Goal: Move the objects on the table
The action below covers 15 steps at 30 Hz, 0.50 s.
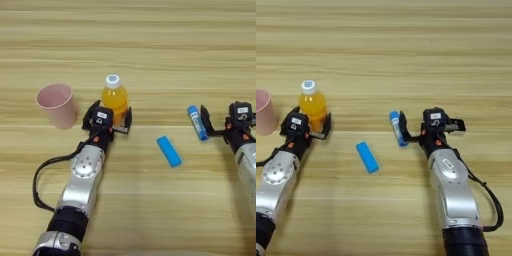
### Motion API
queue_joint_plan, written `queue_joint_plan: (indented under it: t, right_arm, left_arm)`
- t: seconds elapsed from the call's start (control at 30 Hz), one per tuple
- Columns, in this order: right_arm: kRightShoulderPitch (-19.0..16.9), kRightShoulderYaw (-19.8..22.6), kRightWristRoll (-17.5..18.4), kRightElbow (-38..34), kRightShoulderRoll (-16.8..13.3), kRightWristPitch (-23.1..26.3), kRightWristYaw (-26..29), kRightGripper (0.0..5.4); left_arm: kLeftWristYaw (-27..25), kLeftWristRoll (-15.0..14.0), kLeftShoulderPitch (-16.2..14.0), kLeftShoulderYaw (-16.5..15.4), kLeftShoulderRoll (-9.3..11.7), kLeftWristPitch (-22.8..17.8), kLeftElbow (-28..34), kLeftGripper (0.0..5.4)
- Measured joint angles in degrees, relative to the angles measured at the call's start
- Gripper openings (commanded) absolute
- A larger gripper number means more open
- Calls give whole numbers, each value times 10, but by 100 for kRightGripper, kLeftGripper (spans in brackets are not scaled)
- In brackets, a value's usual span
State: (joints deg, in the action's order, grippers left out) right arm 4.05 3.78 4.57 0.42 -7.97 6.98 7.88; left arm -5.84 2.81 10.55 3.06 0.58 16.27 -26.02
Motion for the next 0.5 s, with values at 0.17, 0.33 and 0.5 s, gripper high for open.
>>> queue_joint_plan:
  t: [0.17, 0.33, 0.5]
  right_arm:
    - [0, 0, 0, 0, 0, 0, 0, 540]
    - [0, 0, 0, 0, 0, 0, 0, 540]
    - [0, 0, 0, 1, 0, 0, 0, 540]
  left_arm:
    - [-1, -1, 0, 0, -1, 0, 0, 408]
    - [-1, -6, 0, 0, -1, 0, 0, 354]
    - [-5, -8, 0, 1, 0, 0, 0, 340]
